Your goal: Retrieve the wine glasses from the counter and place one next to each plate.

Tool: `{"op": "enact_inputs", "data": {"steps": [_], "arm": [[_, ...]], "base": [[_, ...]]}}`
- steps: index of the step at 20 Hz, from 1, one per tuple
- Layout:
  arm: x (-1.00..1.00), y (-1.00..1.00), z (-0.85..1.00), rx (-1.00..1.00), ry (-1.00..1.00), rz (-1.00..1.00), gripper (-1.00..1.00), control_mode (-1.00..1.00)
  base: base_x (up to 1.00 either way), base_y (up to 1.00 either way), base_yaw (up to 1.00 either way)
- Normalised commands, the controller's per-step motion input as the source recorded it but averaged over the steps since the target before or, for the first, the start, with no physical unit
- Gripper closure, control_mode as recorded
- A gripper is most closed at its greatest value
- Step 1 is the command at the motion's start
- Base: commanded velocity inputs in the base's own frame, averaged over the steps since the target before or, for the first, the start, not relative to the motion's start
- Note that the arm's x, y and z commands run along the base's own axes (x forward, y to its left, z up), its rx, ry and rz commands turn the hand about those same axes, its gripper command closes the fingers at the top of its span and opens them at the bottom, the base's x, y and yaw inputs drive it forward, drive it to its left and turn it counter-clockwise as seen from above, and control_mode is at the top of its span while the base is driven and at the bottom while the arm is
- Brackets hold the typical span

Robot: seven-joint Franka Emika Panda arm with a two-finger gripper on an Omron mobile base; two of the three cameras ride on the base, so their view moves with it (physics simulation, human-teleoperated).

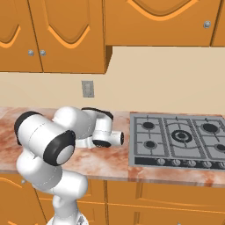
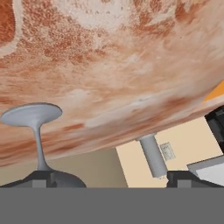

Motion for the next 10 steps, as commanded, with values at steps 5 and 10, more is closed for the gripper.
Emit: {"op": "enact_inputs", "data": {"steps": [5, 10], "arm": [[0.16, 0.0, 0.0, 0.0, 0.0, 0.0, -1.0, -1.0], [0.13, 0.03, 0.0, 0.0, 0.0, 0.0, -1.0, -1.0]], "base": [[0.0, 0.0, 0.0], [0.0, 0.0, 0.0]]}}
